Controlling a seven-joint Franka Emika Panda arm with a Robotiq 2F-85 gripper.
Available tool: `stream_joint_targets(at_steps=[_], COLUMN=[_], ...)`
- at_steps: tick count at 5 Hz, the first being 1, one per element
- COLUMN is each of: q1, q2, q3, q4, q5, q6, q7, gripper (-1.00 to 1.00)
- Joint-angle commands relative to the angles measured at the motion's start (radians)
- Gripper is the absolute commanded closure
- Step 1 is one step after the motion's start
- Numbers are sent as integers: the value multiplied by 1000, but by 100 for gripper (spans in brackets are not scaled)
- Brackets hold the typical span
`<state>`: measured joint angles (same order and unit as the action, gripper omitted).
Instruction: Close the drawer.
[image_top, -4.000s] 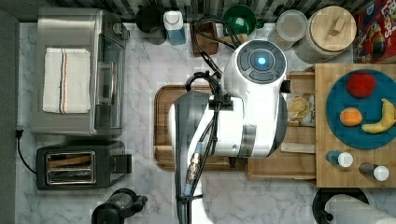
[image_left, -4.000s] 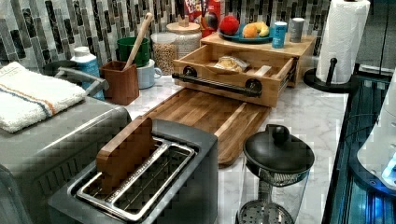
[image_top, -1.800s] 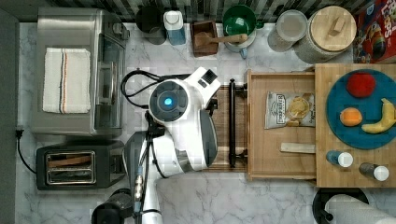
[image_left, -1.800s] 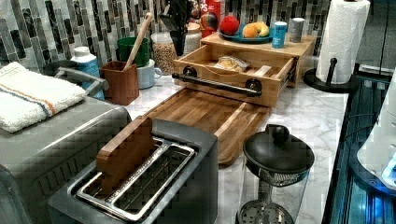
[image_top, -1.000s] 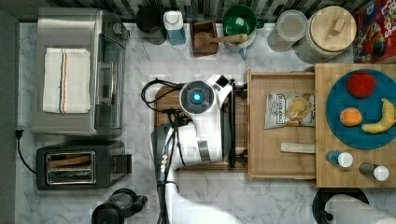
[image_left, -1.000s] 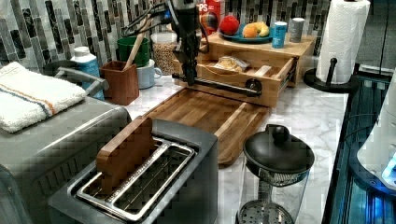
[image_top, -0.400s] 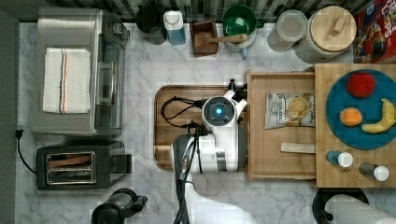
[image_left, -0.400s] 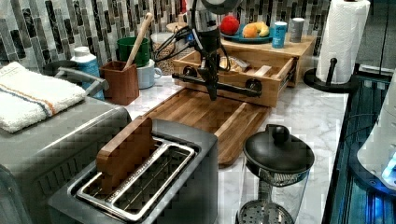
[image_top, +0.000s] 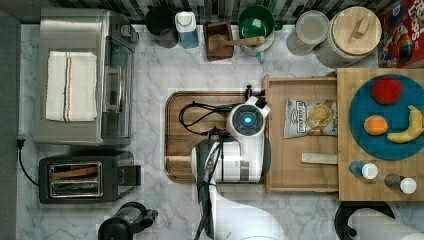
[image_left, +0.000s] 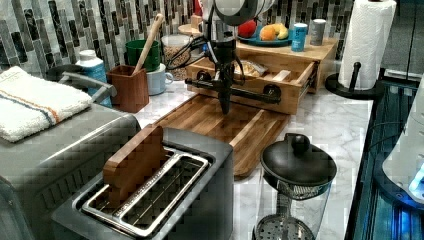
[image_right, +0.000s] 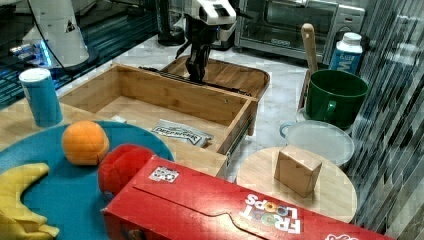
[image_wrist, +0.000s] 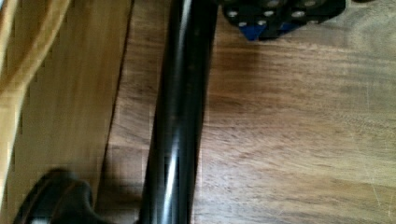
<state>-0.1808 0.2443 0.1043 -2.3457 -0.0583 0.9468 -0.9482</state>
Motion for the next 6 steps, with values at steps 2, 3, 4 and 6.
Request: stream_joint_targets(at_steps=[2, 3, 4, 6], q1=[-165, -225, -272, -364], q2=[-38, -15, 0, 77], q3=[-94, -126, -152, -181], q4=[95, 133, 182, 300], q5=[27, 55, 37, 88], q6=[44, 53, 17, -25], q7=[-432, -548, -589, -679], gripper=[100, 100, 100, 100])
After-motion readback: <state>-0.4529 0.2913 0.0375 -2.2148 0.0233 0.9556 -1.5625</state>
